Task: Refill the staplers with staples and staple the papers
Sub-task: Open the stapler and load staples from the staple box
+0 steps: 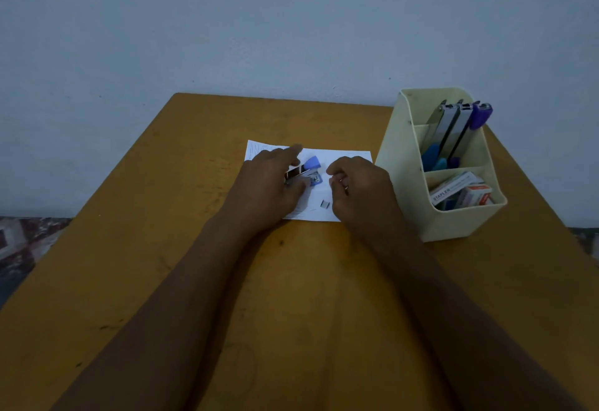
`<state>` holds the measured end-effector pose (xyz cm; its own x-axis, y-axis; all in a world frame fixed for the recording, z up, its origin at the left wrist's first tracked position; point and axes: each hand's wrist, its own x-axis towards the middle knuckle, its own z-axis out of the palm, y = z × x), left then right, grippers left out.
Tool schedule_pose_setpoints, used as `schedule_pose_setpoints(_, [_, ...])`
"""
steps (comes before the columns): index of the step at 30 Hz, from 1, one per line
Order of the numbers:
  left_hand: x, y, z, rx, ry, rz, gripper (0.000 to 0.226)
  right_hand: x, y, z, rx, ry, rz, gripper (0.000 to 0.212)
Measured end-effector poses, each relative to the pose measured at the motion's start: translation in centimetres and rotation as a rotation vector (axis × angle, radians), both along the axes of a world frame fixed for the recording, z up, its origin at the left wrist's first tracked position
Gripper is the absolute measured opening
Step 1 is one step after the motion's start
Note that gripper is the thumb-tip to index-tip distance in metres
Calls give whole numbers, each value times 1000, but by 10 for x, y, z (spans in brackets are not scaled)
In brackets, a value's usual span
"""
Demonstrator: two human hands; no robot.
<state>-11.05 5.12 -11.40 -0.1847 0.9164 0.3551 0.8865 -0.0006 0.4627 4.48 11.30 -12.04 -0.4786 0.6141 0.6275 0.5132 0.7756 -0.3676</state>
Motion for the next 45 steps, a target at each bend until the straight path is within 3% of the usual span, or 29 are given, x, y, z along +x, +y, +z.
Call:
schedule_pose_setpoints(7, [15,-8,25,273,-22,13,40,13,-15,37,-71,-71,-100,10])
schedule_pose_setpoints(11, [35,-13,45,326,-48,-71,30,37,-29,63,8,36,-78,12])
schedule_pose_setpoints(16, [69,-9,68,307,-6,-208,20,82,-33,96,19,79,-204,7])
schedule_pose_setpoints(22, [122,7,83,163,202,-261,25,128,-21,100,-70,20,-316,9])
schedule_pose_setpoints(27, [155,21,75,85,424,-192,36,145,-15,93,-188,-41,-363,14])
schedule_pose_setpoints(32, [165,27,73,52,460,-146,31,155,-14,87,-264,-77,-378,15])
schedule_pose_setpoints(35, [160,27,80,122,336,-173,30,153,-17,88,-222,3,-344,16])
schedule_pose_setpoints(39, [139,20,101,105,-2,-227,21,136,-23,92,-194,222,-192,16])
schedule_pose_setpoints(45, [78,0,108,64,-247,-276,20,78,-30,86,-483,555,32,29])
